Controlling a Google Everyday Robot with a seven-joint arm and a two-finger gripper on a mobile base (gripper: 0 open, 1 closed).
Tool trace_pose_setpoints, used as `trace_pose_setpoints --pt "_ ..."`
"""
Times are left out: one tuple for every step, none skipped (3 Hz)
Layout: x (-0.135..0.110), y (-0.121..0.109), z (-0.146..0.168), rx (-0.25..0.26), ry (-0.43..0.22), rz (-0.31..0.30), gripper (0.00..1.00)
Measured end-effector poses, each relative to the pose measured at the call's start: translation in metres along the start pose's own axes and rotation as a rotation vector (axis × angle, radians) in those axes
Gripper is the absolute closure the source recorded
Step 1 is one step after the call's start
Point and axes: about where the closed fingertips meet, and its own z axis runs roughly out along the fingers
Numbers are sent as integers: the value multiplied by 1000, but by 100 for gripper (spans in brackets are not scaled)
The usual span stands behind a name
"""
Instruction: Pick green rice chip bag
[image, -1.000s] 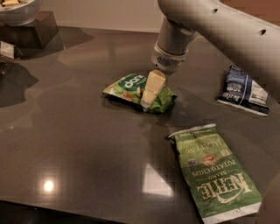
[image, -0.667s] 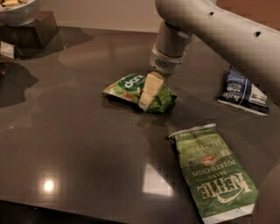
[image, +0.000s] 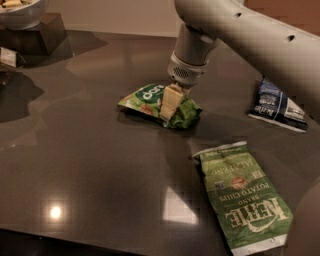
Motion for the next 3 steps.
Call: trace_pose_setpoints --pt "0 5 -7 -11 -10 -3 65" --pt "-3 12 -29 -11 -28 -35 87" --pt "-10 19 -61 5 -42 -96 100"
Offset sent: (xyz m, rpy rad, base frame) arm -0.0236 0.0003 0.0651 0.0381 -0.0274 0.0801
